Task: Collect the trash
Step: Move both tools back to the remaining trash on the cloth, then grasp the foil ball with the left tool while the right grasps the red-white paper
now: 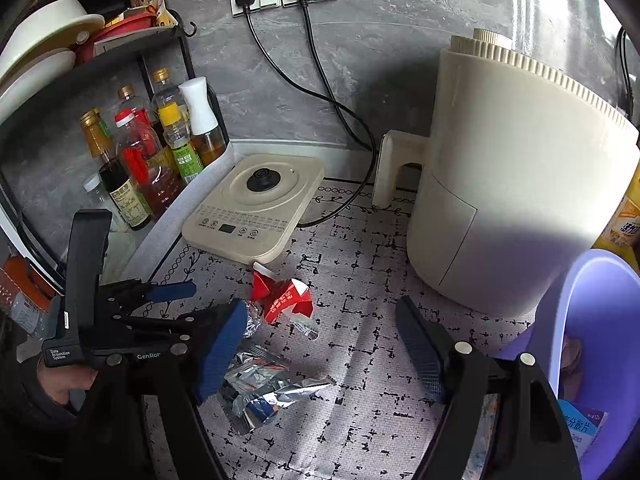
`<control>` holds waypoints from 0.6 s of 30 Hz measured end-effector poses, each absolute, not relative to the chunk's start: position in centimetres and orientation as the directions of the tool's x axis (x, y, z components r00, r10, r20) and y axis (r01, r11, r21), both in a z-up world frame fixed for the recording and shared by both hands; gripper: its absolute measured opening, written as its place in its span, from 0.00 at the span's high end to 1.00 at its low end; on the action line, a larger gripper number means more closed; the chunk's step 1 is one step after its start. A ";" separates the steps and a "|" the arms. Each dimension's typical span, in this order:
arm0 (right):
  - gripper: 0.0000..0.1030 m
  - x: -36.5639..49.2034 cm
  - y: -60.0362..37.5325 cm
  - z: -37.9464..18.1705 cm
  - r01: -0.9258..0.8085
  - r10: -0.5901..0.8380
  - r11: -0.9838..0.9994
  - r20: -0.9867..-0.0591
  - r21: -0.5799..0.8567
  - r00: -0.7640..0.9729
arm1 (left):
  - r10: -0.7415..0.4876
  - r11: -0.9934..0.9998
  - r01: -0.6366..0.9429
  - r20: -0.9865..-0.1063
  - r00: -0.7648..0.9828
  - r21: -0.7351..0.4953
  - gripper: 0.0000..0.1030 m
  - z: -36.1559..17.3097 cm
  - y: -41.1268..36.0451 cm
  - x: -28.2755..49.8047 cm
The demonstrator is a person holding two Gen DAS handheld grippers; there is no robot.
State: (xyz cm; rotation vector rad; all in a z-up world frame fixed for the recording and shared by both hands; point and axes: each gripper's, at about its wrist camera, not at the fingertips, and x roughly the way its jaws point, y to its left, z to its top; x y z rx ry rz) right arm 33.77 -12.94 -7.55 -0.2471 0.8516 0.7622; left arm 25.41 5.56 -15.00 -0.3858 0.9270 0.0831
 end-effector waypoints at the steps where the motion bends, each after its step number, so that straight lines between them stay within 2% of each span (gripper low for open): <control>1: 0.27 34.0 -12.8 -7.8 -0.696 0.503 0.712 -0.760 0.094 0.412 | -0.099 0.928 -0.234 -0.798 0.594 -0.289 0.30 -15.5 5.4 25.7; 3: 0.27 34.2 -12.6 -8.3 -0.701 0.497 0.708 -0.769 0.092 0.401 | -0.100 0.924 -0.250 -0.815 0.571 -0.289 0.37 -16.5 5.4 26.3; 5: 0.27 34.4 -12.4 -8.8 -0.704 0.495 0.704 -0.775 0.092 0.393 | -0.103 0.918 -0.267 -0.829 0.550 -0.292 0.54 -17.3 5.6 26.6; 6: 0.27 34.6 -12.3 -9.0 -0.705 0.495 0.703 -0.777 0.095 0.389 | -0.088 0.921 -0.273 -0.829 0.552 -0.279 0.59 -17.3 5.7 26.7; 18: 0.27 36.1 -8.5 -12.1 -0.748 0.514 0.652 -0.799 0.125 0.314 | 0.017 0.882 -0.400 -0.830 0.557 -0.250 0.59 -16.1 10.8 23.8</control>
